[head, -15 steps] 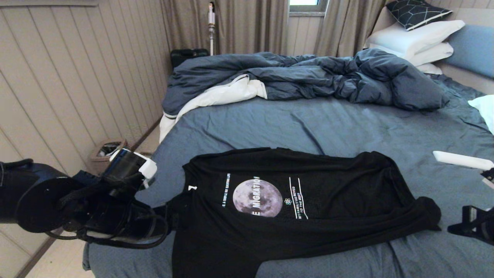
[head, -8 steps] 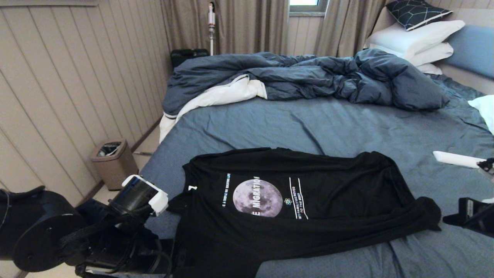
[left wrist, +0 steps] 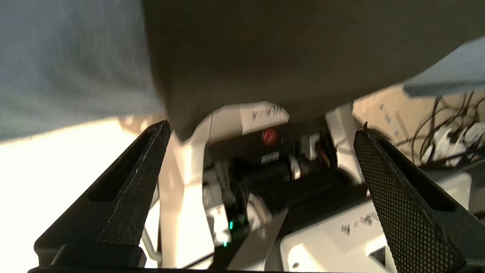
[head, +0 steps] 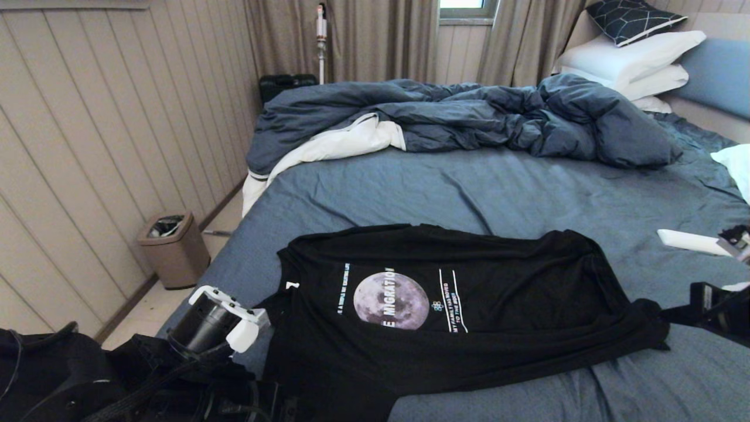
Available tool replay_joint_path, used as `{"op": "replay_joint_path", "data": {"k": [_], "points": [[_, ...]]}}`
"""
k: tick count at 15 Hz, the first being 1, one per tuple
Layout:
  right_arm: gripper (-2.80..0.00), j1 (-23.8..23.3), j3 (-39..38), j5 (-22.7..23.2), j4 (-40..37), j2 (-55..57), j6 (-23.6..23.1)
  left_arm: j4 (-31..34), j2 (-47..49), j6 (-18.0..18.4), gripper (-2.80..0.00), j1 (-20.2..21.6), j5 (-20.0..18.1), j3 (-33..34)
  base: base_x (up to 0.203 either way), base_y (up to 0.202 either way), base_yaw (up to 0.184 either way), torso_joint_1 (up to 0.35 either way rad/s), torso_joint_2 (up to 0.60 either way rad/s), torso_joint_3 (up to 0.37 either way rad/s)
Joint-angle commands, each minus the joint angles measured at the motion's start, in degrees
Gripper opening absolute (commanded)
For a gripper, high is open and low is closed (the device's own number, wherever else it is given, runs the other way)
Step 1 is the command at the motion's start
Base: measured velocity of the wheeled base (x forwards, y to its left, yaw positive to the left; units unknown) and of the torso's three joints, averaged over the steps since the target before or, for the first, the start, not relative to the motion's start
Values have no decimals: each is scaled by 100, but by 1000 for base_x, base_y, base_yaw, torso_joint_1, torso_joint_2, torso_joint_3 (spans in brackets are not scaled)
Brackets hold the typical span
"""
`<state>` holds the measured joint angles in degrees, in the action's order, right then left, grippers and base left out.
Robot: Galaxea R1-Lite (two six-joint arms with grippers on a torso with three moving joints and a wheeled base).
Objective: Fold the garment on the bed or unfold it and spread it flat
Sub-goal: Fold the black T-shirt
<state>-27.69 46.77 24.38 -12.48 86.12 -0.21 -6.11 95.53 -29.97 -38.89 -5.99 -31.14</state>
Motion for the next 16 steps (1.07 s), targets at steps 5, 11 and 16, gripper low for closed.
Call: {"op": "replay_joint_path", "data": {"k": [5,11,16], "points": [[-280,-105,10,225,-4,124,-6,-155,237,27,0,49,27,-27,0,0,0,0,0,0],[-280,-122,-25,225,9,274,-6,-676,789,9,0,92,19,-274,0,0,0,0,0,0],[-280,-201,-53,363,9,273,-37,-681,933,17,0,106,45,-359,0,0,0,0,0,0]]}}
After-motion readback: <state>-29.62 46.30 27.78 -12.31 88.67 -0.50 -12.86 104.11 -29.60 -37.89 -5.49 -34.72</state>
